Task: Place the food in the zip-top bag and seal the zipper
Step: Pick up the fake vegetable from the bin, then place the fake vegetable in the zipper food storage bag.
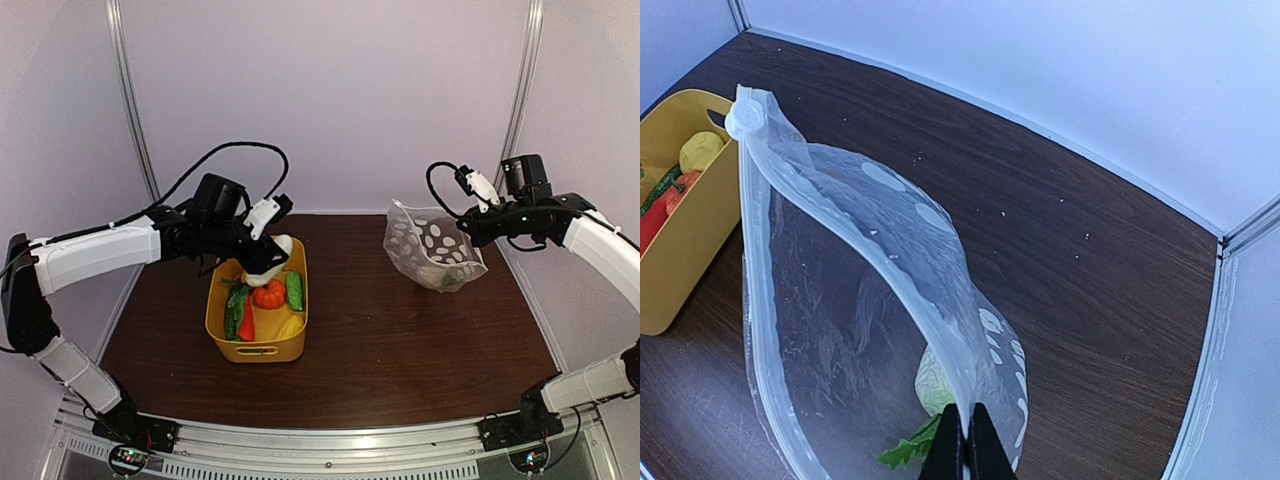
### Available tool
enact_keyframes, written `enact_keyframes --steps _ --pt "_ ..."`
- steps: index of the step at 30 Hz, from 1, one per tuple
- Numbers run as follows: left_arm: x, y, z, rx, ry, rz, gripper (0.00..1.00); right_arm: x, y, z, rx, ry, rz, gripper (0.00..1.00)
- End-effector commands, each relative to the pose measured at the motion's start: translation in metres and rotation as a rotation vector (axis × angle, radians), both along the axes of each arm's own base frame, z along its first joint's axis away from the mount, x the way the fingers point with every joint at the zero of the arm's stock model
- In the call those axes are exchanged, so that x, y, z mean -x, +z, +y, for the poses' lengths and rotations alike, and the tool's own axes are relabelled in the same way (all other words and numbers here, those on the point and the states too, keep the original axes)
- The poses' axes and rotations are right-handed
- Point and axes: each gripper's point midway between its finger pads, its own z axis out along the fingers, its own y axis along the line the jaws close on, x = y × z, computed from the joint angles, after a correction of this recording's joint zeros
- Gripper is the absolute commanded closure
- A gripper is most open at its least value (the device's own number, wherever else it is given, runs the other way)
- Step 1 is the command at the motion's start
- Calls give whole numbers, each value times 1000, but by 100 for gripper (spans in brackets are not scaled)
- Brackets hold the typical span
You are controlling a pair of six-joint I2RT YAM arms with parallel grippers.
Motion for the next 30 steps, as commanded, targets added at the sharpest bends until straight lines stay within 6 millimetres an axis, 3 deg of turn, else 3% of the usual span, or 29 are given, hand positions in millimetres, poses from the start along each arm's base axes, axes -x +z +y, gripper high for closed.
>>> enact_keyframes --steps 1,8,12,14,16,22,27,30 --pt "-15 95 -4 205 81 -158 60 -6 0 -4 6 -30 6 100" --pt "4 183 -8 533 27 -321 61 -6 6 -6 17 -35 3 100" --pt "20 213 -10 706 -14 -355 61 -4 5 -7 15 -39 4 100" --pt "38 228 -15 799 -88 -392 61 -4 3 -6 8 -38 13 100" --pt "52 235 -21 875 -139 -420 61 -3 1 -3 -3 -26 25 100" --pt "71 256 -44 1051 -227 -452 64 1 2 19 -69 60 92 100" --pt "78 270 -75 1212 -317 -407 64 4 -2 38 -111 114 129 100" --pt "75 268 -97 1275 -347 -368 65 5 -2 43 -126 136 150 100"
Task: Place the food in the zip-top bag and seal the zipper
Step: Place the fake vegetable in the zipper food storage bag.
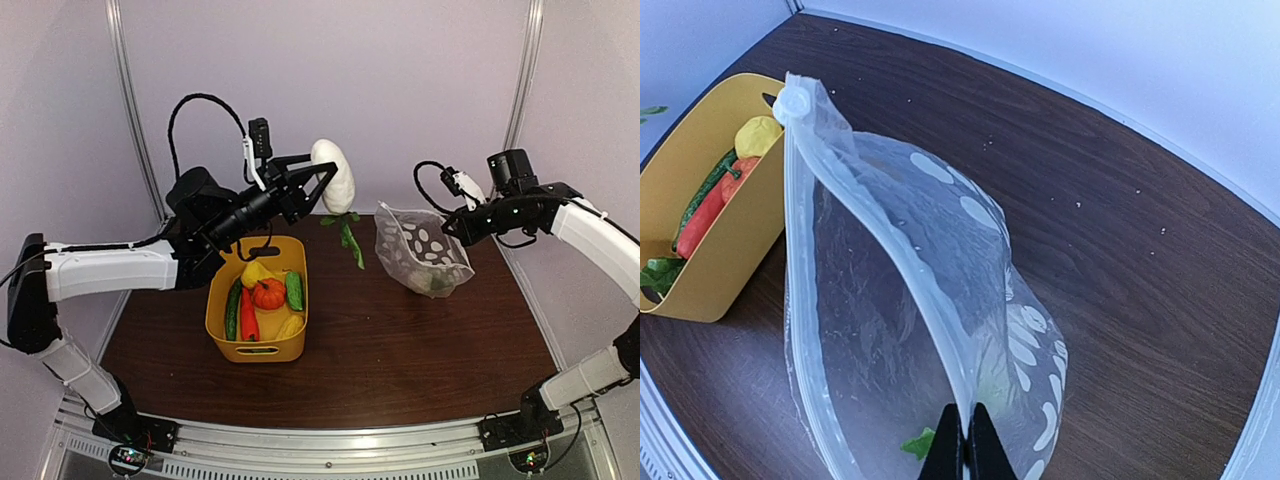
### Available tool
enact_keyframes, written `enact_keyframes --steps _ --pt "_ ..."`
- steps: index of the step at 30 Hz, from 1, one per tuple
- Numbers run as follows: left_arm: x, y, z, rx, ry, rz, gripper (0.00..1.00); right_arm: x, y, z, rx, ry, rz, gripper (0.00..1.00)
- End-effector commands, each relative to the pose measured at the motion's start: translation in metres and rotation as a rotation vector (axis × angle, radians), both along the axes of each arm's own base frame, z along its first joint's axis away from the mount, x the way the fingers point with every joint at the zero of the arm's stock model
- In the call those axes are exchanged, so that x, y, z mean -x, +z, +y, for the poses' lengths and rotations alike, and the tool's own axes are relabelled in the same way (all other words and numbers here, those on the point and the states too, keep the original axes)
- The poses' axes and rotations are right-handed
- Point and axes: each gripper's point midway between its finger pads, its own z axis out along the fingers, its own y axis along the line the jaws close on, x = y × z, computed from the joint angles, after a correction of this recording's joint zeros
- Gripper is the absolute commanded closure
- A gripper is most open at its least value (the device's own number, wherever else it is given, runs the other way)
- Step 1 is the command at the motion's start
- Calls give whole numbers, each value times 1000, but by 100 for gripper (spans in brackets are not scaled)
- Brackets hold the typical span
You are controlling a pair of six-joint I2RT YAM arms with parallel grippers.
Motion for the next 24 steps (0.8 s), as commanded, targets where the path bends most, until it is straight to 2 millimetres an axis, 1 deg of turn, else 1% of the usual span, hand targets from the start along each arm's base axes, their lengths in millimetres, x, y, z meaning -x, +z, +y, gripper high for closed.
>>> enact_keyframes --steps 1,2,3,5,7,10,12,17,24 --pt "14 36 -17 204 -121 -44 65 6 7 16 -59 54 43 100" --pt "12 37 -22 223 -135 -37 66 7 8 20 -70 68 65 100" --pt "12 44 -24 254 -154 -41 66 7 11 24 -84 85 78 100" --pt "8 42 -33 268 -176 -34 66 6 13 30 -112 95 110 100" --pt "6 49 -38 291 -190 -34 66 5 13 33 -133 101 125 100" --pt "1 50 -45 294 -188 -26 67 5 11 36 -144 106 136 100" --pt "-3 44 -55 287 -197 -10 67 6 11 38 -155 115 139 100" --pt "-4 31 -79 274 -222 12 68 10 25 45 -210 140 130 100" --pt "-17 9 -102 269 -224 63 68 13 32 49 -254 144 136 100"
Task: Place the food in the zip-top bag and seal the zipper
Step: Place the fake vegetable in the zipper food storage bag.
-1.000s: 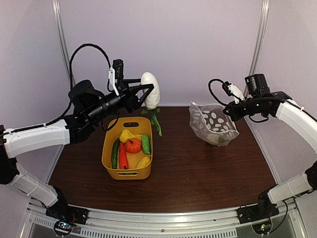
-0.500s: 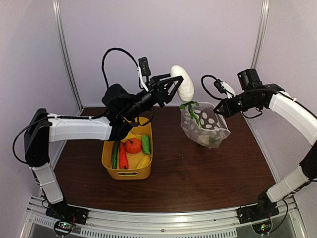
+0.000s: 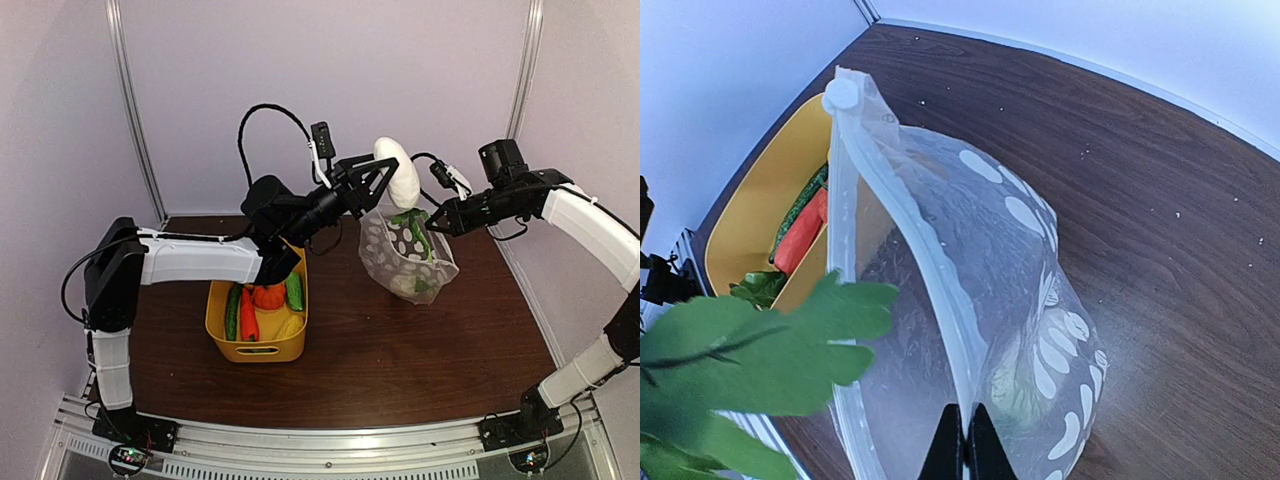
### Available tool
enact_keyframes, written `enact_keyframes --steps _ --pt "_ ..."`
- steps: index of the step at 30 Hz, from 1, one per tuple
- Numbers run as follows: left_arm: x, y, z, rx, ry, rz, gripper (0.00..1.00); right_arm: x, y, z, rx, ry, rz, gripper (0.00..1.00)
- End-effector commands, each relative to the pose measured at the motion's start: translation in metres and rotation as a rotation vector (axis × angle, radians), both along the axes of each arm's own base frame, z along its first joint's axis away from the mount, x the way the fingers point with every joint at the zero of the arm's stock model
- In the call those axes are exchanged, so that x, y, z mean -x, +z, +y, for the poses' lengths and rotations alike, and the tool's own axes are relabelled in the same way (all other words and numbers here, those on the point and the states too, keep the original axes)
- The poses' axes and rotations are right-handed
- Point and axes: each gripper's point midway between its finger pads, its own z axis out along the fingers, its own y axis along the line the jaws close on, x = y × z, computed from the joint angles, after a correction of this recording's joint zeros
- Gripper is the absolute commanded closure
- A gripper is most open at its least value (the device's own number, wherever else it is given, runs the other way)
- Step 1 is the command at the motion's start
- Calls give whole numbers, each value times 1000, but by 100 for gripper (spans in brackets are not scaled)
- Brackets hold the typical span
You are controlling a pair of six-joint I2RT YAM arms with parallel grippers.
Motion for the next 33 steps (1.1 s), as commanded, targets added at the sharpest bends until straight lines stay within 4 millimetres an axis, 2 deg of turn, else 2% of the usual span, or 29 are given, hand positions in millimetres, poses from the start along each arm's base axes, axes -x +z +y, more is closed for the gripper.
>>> enact_keyframes --steps 1,5,12,18,21,25,28,33 --pt "-4 1 -10 32 -14 9 68 6 21 9 -64 24 -21 100" --pt "-9 -11 -22 2 -25 23 68 10 31 15 -110 54 -27 100" --pt "-18 -33 -25 -25 7 50 68 24 53 21 -176 110 -45 100" --pt "-21 -39 4 -37 76 29 68 27 61 14 -196 102 -62 100" --pt "-29 -43 9 -47 115 46 68 29 62 16 -213 120 -58 100" --pt "-40 -49 3 -44 135 85 68 28 61 17 -219 127 -57 100" --pt "-52 -60 -1 -69 214 129 68 27 60 16 -211 118 -56 100" --pt "-49 -79 -32 -209 304 62 67 28 62 19 -226 135 -59 100"
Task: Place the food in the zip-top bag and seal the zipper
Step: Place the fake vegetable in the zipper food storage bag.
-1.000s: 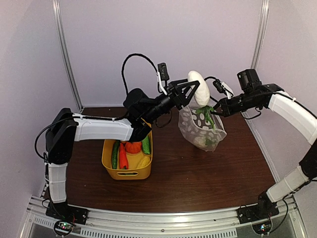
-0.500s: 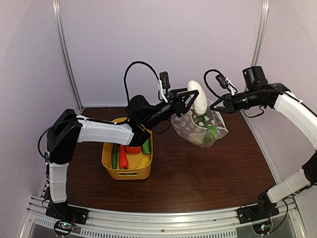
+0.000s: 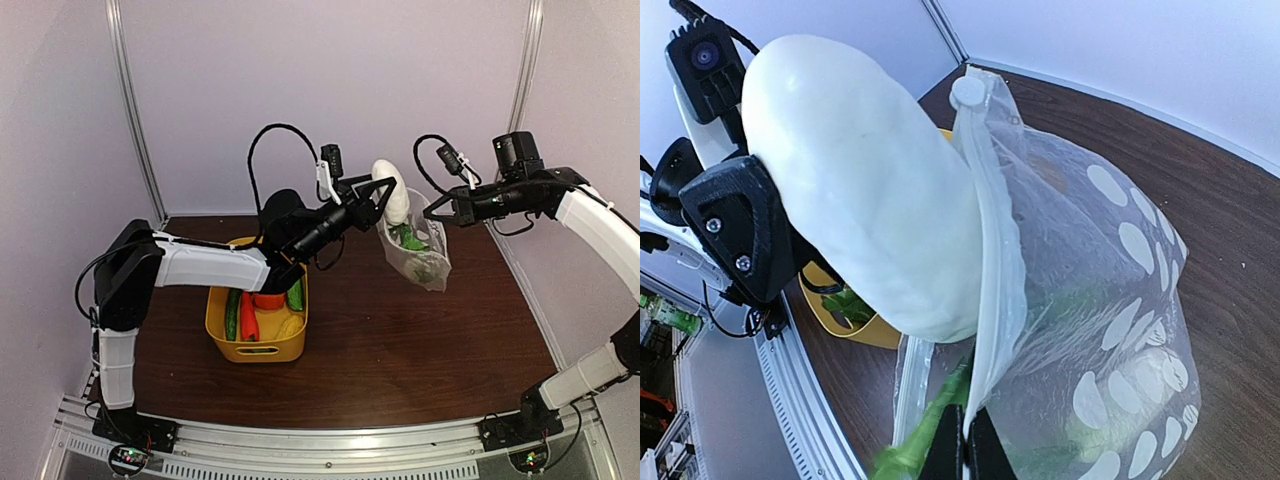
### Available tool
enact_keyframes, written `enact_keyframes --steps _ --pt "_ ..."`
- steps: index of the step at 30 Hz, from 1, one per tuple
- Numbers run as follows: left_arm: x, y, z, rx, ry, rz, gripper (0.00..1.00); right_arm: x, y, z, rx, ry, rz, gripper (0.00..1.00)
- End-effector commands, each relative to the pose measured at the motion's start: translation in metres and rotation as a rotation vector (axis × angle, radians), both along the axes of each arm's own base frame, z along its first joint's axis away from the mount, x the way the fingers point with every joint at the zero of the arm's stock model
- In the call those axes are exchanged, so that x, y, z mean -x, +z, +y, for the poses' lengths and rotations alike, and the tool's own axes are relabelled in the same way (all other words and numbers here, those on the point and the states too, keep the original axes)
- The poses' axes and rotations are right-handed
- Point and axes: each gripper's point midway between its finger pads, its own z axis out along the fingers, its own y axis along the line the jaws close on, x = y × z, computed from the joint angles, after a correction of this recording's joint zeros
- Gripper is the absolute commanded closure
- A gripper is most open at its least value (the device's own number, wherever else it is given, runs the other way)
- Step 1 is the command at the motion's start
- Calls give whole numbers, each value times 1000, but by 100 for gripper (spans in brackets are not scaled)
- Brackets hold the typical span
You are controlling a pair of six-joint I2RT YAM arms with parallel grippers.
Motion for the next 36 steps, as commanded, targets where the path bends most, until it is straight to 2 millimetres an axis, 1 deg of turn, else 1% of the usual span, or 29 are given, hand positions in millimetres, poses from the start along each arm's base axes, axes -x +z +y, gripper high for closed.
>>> enact_keyframes --steps 1,3,7,12,15,17,22,25,26,28,30,33,35,36 --pt "0 -15 -24 -127 114 -51 67 1 17 2 -43 17 -28 100" --pt "-1 -27 -25 -152 145 -47 63 3 20 3 -60 20 -16 100" --pt "0 -43 -27 -159 125 -21 60 3 21 3 -65 20 -15 100" --pt "3 -55 -34 -196 108 -10 58 0 22 4 -82 22 -11 100" --pt "4 -58 -35 -216 105 -3 55 -1 22 5 -84 23 -9 100" --pt "4 -60 -35 -228 107 5 50 -2 20 5 -84 23 -5 100" --pt "1 -58 -33 -250 143 20 35 -3 16 3 -74 15 -3 100" --pt "-3 -52 -37 -283 171 31 28 -5 14 1 -68 4 -4 100" --pt "-1 -50 -38 -290 166 21 27 -6 13 0 -67 2 -3 100" --pt "6 -37 -36 -279 158 -15 24 -8 13 -1 -65 -4 -5 100" --pt "15 -22 -32 -273 148 -62 24 -10 10 -3 -57 -12 0 100" --pt "28 3 -13 -261 161 -123 24 -15 0 -8 -20 -43 -4 100" --pt "35 15 4 -279 199 -160 24 -20 -9 -14 18 -75 -3 100" --pt "35 17 13 -302 229 -174 24 -22 -14 -17 37 -96 -1 100"
